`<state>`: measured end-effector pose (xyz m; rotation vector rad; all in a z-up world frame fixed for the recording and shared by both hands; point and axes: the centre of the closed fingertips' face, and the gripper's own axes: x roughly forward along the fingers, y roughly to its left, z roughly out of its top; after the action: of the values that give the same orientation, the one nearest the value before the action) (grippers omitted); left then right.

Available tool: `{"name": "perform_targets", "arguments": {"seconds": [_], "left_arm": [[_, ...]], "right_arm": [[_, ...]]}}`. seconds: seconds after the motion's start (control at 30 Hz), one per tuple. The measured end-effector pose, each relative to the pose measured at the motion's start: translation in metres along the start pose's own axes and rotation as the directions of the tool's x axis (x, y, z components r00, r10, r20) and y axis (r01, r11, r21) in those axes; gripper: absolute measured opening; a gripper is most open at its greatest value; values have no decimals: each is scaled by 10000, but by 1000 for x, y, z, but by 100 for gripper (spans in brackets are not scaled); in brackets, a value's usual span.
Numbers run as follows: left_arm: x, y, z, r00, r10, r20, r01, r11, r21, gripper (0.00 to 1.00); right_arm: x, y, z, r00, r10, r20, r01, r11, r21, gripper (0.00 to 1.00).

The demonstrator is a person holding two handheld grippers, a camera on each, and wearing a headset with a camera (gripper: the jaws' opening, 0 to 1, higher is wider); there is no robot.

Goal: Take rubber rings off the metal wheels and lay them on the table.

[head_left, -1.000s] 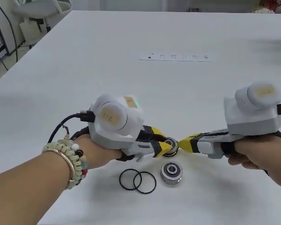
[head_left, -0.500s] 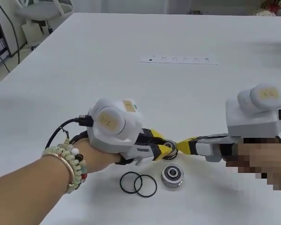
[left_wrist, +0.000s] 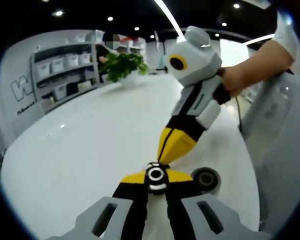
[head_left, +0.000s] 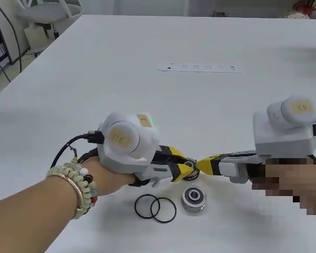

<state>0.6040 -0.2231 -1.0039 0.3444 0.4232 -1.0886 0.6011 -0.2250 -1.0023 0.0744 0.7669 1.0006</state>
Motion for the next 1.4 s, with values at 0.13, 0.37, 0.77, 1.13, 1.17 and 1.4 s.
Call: {"name": "perform_targets", "arguments": {"seconds": [0.13,0.37,0.77,1.13,1.17,1.4], "left_arm": [[0,0,0,10000,-1,-1,1,10000,1,14],[0,0,0,10000,4,14,-4,10000,-20,14],[0,0,0,10000,15,20,-15,10000,-26,14],[0,0,0,10000,30,48,-30,9999,-120,14],[0,0,0,10000,38,41,-37,9999,-123,14],[2,1,2,9999,106,-97,-109,9991,-405,14]], "right_arm": [[0,1,1,9999,124,86,-125,9999,69,0],[2,4,2,9997,217,126,-215,9997,-117,0],[1,4,2,9993,330,202,-327,9993,-157,0],[1,13,8,9972,611,421,-587,9967,-567,0],[1,12,8,9977,544,396,-517,9966,-648,0],[1,5,1,9997,221,81,-213,9966,-796,0]]}}
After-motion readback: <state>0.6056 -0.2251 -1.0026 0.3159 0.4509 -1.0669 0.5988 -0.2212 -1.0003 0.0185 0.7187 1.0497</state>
